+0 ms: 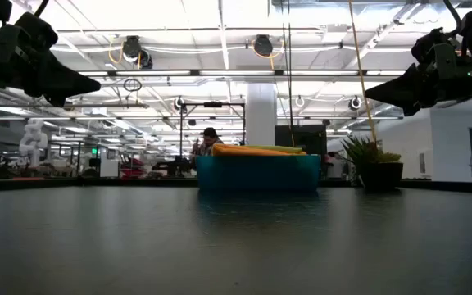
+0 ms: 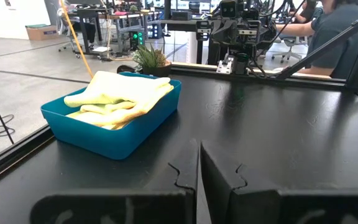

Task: Fold microfiber towels
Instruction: Return to Home Position

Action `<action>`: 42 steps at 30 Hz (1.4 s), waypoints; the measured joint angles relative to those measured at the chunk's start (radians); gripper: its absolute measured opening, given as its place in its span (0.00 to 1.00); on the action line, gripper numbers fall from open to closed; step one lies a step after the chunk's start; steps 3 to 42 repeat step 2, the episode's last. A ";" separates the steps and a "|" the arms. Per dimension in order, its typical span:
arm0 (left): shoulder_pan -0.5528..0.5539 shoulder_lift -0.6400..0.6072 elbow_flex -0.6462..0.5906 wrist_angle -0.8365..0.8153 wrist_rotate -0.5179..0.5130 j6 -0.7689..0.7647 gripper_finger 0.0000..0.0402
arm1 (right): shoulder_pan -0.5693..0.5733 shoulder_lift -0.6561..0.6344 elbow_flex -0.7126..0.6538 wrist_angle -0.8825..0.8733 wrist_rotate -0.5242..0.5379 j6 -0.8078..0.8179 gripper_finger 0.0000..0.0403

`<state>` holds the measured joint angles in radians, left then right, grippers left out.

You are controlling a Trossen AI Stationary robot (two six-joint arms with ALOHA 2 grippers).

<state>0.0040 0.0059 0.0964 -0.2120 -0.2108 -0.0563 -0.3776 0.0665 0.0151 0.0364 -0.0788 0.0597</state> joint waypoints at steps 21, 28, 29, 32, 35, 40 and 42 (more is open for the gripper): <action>0.000 0.000 0.000 0.000 0.000 0.000 0.05 | 0.000 0.000 0.000 0.000 0.000 0.000 0.01; 0.000 0.000 0.000 0.000 0.000 0.000 0.05 | 0.000 0.000 0.000 0.000 0.000 0.000 0.01; 0.000 0.000 0.000 0.000 0.000 0.000 0.05 | 0.000 0.000 0.000 0.000 0.000 0.000 0.01; 0.000 0.000 0.000 0.000 0.000 0.000 0.05 | 0.000 0.000 0.000 0.000 0.000 0.000 0.01; 0.000 0.000 0.000 0.000 0.000 0.000 0.05 | 0.000 0.000 0.000 0.000 0.000 0.000 0.01; 0.000 0.000 0.000 0.000 0.000 0.000 0.05 | 0.000 0.000 0.000 0.000 0.000 0.000 0.01; 0.000 0.000 0.000 0.000 0.000 0.000 0.05 | 0.000 0.000 0.000 0.000 0.000 0.000 0.01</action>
